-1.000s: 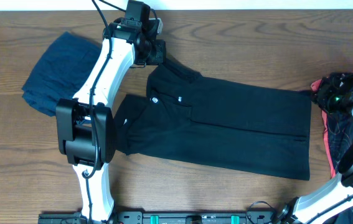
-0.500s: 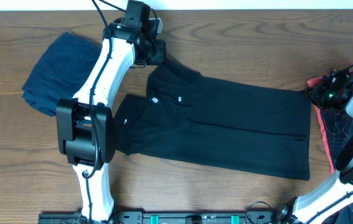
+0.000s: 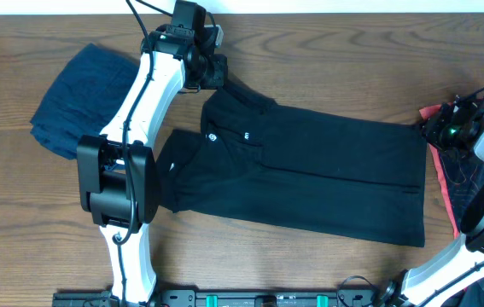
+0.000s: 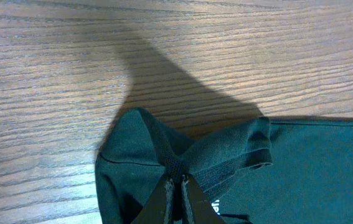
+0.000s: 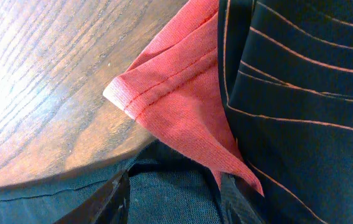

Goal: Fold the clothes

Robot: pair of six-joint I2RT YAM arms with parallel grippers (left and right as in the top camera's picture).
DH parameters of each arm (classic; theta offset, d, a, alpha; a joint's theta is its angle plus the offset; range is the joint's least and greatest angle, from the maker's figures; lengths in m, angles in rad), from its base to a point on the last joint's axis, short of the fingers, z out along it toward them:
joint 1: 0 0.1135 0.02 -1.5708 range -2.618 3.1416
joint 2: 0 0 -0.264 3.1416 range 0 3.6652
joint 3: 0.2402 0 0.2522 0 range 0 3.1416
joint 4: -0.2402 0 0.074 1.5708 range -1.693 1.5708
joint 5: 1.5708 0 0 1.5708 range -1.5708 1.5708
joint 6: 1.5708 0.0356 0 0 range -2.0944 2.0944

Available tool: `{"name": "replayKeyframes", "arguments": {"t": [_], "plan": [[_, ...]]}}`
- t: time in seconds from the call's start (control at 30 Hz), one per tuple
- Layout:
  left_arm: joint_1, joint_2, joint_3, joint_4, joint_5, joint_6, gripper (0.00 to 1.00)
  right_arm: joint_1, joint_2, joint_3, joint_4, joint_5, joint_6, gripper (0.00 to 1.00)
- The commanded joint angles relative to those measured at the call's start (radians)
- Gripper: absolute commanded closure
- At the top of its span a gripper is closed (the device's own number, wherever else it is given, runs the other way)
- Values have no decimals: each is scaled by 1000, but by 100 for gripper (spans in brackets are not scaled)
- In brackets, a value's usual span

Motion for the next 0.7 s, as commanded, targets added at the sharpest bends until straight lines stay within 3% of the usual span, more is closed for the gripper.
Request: {"name": "replayKeyframes", "arguments": {"t": [0.0, 0.67], "plan": [[2, 3, 5, -6, 9, 6, 94, 17, 50, -16, -19, -11, -14, 54], [2, 3, 5, -3, 9, 6, 94, 20, 50, -16, -21, -30, -33, 53]]}}
